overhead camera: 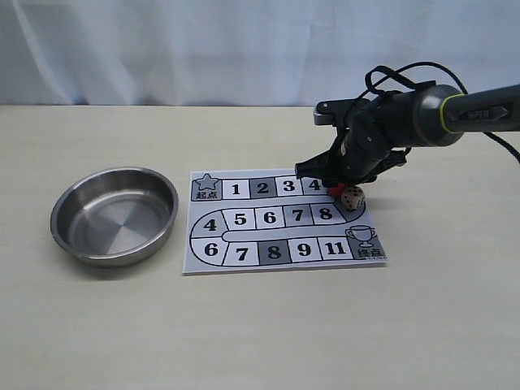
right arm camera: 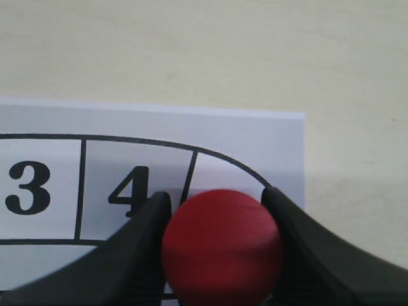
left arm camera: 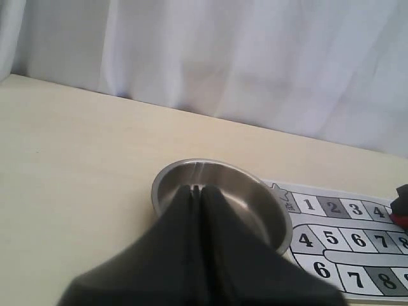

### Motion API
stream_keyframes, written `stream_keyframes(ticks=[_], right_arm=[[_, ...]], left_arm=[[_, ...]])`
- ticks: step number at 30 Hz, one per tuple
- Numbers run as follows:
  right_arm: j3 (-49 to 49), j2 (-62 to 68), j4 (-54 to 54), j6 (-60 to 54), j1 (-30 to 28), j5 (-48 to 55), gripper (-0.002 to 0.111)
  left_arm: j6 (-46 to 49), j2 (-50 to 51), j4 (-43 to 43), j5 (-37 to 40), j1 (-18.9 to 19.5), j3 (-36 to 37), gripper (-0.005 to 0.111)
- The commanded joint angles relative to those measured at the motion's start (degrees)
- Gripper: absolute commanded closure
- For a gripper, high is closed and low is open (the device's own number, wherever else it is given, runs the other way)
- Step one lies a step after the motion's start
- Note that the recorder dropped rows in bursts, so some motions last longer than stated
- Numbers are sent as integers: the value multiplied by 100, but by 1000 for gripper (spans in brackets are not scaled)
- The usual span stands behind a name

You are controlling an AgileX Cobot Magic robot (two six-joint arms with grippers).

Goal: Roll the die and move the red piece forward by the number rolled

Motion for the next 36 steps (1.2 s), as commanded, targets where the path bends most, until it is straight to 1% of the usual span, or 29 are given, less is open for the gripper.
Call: stream_keyframes(ticks=[1,7,11,15,18,20,26,27,28,29,31,33,34,36], right_arm=[[8,5,-102,80,-25,161,79],[8,-38,-118,80,-25,115,67],[8,-38,-118,107,-25,83,52],[8,-48,-396,326,-25,105,37],[8,-106,-396,339,-25,88,28],[8,-195,-396,339,-25,34,25],[8,-632,-385,355,-25,-21,26],[8,-727,-371,355,-25,3,29],[8,-800,-371,355,-25,14,34],[8,-889,-371,355,-25,73,42],[8,-1044,-371,355,-35,197,63],[8,-1192,-371,318,-85,385,92],[8,-1236,-303,290,-103,491,104],[8,-1308,-89,173,-233,750,104]], left_arm=[[-34,-34,2,-87,-1,11,107],[-34,-34,2,-87,-1,11,107],[-34,-34,2,-87,-1,11,107],[-34,-34,2,-87,-1,11,107],[-34,-34,2,-87,-1,11,107],[-34,-34,14,-87,-1,11,107],[-34,-34,15,-97,-1,11,107],[-34,-34,15,-107,-1,11,107],[-34,-34,15,-107,-1,11,107],[-34,-34,15,-107,-1,11,107],[-34,-34,15,-107,-1,11,107],[-34,-34,15,-107,-1,11,107],[-34,-34,15,-107,-1,11,107],[-34,-34,15,-107,-1,11,107]])
